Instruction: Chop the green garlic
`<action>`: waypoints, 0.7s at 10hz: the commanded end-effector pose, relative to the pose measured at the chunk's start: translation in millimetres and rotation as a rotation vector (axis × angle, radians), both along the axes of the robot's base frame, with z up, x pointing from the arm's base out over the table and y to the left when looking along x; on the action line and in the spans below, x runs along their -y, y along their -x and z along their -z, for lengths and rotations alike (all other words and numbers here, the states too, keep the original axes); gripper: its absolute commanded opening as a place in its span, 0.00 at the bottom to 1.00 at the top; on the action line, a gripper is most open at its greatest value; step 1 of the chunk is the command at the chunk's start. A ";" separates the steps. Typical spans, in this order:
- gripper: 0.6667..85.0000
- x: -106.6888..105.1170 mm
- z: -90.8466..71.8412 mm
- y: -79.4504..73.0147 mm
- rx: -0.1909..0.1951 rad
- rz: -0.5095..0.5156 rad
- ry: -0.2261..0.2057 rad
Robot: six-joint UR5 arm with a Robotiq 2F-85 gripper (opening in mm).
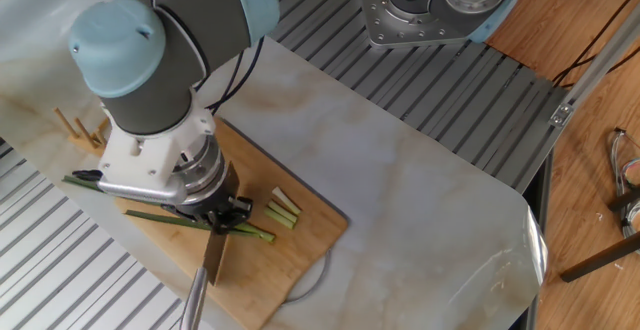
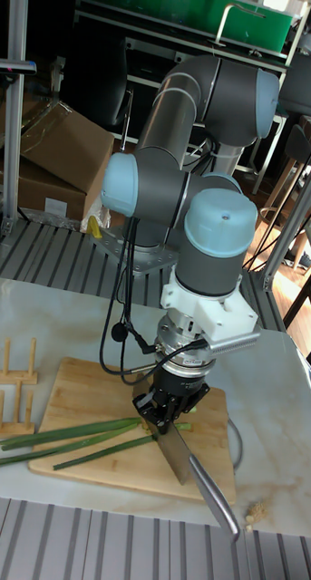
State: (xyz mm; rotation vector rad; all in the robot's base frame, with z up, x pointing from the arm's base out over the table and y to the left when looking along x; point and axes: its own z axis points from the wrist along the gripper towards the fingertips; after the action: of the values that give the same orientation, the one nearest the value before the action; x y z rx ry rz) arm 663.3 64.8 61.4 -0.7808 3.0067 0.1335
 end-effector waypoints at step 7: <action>0.01 1.1 -4.6 -0.9 0.000 0.162 -0.055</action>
State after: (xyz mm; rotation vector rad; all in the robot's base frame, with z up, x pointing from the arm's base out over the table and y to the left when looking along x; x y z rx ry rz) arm 664.0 67.1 60.8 -0.6333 3.0201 0.1819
